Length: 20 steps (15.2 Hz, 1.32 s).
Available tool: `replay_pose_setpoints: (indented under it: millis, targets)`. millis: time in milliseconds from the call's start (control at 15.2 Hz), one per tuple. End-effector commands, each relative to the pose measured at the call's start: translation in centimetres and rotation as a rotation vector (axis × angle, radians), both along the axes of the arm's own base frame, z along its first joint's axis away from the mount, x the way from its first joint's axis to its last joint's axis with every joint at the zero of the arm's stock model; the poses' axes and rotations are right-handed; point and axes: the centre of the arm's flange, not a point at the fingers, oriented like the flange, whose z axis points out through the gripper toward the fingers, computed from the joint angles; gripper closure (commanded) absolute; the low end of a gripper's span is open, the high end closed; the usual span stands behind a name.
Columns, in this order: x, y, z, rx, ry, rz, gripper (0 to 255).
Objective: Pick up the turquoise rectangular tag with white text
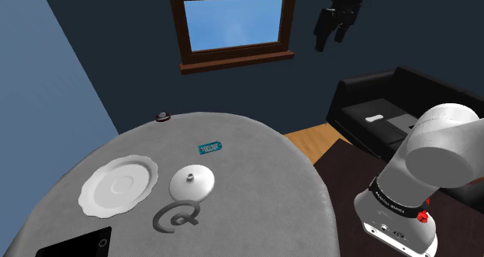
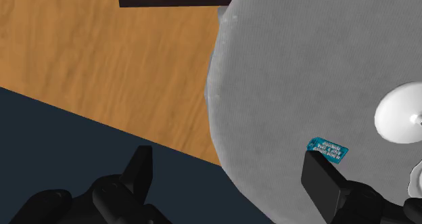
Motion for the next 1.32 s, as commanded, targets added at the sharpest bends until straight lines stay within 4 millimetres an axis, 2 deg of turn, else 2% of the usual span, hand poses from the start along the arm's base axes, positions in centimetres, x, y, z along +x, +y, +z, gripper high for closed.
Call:
replay_pose_setpoints:
  millis: [0,594,1254]
  targets:
    - [0.0,0.0,0.0,0.0,0.0,0.0,0]
    - [8.7,2.2,-7.9,0.001,0.03,0.225,0]
    - [17.2,6.8,-16.9,0.003,0.064,0.475,0]
